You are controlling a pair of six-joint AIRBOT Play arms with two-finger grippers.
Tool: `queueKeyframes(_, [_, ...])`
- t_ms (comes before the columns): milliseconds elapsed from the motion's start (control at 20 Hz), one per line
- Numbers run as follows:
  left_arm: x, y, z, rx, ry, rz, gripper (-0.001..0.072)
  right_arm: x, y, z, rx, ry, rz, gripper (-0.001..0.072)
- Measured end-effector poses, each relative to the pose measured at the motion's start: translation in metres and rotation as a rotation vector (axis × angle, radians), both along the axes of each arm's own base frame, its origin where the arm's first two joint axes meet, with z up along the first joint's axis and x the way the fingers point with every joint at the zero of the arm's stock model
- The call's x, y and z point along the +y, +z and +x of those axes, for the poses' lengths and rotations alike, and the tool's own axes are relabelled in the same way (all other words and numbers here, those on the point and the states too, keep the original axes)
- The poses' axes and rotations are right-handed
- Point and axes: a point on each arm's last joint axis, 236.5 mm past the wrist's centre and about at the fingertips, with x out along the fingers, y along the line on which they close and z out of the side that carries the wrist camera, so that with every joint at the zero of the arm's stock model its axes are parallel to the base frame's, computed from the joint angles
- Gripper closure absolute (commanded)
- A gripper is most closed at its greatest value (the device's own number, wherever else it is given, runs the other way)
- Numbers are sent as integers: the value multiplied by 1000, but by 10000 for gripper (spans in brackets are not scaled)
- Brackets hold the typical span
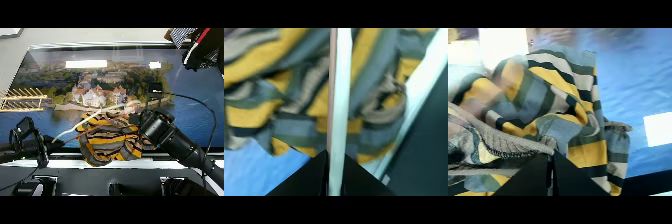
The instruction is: Fold the clothes and pants, and hang the long-sleeved shirts on hangers.
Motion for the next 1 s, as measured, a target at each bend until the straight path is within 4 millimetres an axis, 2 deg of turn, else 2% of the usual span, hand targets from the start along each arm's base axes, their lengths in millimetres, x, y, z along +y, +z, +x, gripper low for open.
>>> queueKeyframes(250, [10,-6,-15,13,-1,64,675,-6,-6,1,12,-25,-39,681])
queueKeyframes(550, [22,-6,-14,-11,53,97,675,-6,-21,6,33,-50,-77,681])
queueKeyframes(1000, [18,-5,-23,12,36,81,675,-14,-28,19,-10,-132,-113,681])
